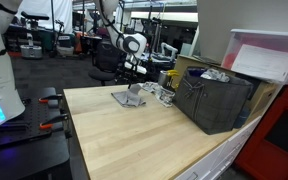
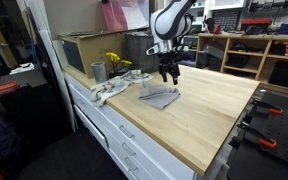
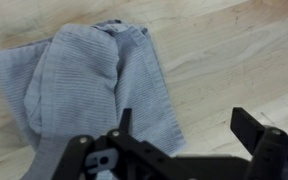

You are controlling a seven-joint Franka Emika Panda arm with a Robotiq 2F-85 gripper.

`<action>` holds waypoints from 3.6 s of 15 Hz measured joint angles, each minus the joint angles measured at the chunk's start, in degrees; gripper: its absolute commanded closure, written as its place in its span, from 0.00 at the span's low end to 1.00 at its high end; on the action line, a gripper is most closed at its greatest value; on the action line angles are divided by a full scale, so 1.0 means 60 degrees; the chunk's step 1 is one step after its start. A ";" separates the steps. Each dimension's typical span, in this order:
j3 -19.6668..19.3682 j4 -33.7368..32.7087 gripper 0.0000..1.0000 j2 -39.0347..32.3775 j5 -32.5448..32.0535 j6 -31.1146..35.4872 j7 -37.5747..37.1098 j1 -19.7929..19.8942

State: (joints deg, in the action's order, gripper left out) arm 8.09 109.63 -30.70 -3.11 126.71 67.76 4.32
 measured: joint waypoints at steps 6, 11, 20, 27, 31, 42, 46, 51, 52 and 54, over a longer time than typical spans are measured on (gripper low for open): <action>0.0006 -0.0225 0.00 -0.1029 0.0005 0.0012 -0.0331 -0.0057; 0.0081 -0.1134 0.00 -0.1742 0.0277 0.0019 -0.0536 -0.0077; 0.0071 -0.1799 0.31 -0.2482 0.0429 -0.0053 -0.1094 -0.0052; -0.0036 -0.2182 0.86 -0.2448 0.0362 -0.0102 -0.1168 -0.0036; -0.0081 -0.2226 1.00 -0.2388 0.0262 -0.0055 -0.1232 -0.0043; -0.0027 -0.0589 0.62 -0.1904 0.0207 0.1515 -0.2473 -0.0299; -0.0070 -0.0119 0.72 -0.2047 0.0093 0.1892 -0.3160 -0.0466; -0.0079 0.0046 1.00 -0.1995 -0.0405 0.2044 -0.4064 -0.0607; -0.0092 0.0063 1.00 -0.1971 -0.0536 0.2067 -0.4149 -0.0608; -0.0175 0.0186 1.00 -0.1858 -0.0860 0.2074 -0.4224 -0.0605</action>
State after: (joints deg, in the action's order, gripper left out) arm 7.04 110.75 -41.85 -8.27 139.15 42.42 0.69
